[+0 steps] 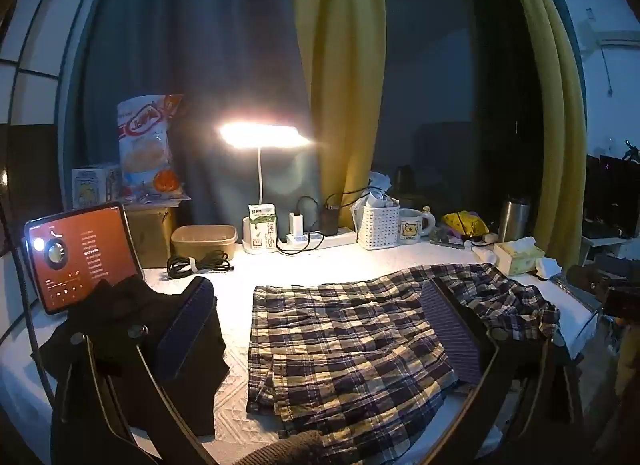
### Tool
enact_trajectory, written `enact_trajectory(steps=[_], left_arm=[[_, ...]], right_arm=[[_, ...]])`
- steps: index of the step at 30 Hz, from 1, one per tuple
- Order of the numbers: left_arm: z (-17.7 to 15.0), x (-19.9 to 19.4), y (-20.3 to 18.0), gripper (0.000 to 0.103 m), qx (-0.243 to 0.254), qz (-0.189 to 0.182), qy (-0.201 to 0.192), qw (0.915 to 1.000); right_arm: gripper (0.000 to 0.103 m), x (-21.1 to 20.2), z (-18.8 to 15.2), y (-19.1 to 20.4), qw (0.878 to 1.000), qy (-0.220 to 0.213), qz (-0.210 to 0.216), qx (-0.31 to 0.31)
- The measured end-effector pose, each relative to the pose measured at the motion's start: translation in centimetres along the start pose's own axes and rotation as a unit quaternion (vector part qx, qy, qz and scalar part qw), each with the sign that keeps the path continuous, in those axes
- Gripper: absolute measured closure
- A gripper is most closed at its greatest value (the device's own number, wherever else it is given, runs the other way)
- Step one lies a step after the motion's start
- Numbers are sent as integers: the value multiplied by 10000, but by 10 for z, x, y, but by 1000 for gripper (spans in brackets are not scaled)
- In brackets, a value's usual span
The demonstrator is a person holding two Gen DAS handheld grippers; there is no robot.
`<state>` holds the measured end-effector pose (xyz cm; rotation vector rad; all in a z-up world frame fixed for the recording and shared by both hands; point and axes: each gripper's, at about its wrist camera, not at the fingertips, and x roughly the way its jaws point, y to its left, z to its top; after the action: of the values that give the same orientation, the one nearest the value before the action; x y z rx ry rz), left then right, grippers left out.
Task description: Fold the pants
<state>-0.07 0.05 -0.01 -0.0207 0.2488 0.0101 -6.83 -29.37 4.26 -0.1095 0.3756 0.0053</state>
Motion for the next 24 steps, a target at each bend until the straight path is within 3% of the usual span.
enact_trajectory(steps=[3, 8, 24], left_arm=[[0, -2, -1, 1, -33, 121, -45, 9999], [1, -6, -3, 1, 39, -126, 51, 9999], [-1, -4, -3, 1, -92, -216, 49, 9997]], right_arm=[[7, 0, 0, 0, 10000, 22, -7, -8], [7, -1, -1, -1, 10000, 9, -29, 7], [7, -2, -1, -2, 10000, 16, 1, -29]])
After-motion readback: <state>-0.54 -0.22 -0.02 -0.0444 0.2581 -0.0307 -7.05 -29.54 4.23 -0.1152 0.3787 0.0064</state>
